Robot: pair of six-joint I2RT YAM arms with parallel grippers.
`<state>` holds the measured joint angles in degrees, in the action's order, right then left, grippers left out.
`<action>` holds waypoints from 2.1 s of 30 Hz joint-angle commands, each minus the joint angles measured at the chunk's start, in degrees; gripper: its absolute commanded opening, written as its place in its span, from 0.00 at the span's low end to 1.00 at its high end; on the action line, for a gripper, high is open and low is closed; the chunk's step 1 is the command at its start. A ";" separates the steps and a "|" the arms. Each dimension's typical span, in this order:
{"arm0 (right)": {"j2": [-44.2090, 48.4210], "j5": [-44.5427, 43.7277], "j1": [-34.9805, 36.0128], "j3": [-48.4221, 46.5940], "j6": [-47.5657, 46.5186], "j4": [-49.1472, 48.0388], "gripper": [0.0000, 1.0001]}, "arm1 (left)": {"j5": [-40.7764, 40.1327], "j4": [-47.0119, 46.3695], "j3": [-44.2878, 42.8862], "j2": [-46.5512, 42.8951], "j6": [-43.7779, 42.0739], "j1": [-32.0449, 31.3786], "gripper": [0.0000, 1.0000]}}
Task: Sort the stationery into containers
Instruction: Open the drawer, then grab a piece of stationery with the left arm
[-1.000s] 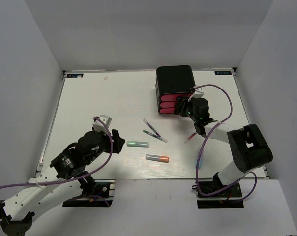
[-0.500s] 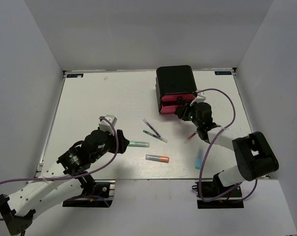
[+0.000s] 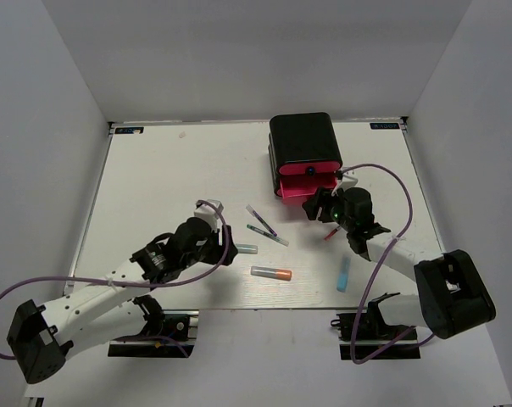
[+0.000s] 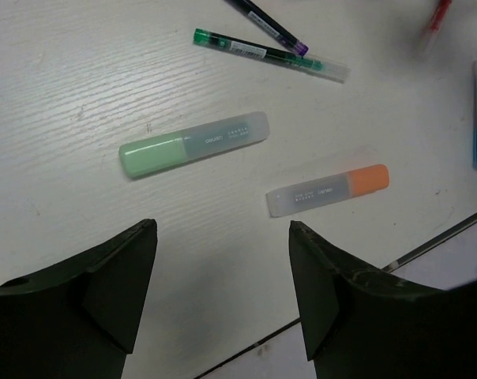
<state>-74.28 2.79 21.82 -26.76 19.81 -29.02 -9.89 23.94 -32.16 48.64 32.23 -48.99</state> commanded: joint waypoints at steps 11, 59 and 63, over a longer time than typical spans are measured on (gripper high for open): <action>6.51 13.37 -0.38 -0.57 -8.21 12.55 0.72 | 15.60 -5.30 -9.15 11.56 -40.21 -0.31 0.80; 27.17 35.27 -3.81 -2.77 -33.00 25.15 0.67 | -11.03 21.24 -44.75 54.28 2.97 5.13 0.88; 27.61 34.92 -3.98 -2.68 -32.91 25.24 0.67 | -7.96 22.46 -44.21 54.28 15.19 7.07 0.80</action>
<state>-47.99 37.87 18.33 -29.36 -12.64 -1.61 -17.47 41.04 -76.38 104.22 30.48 -43.27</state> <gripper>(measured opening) 0.671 0.828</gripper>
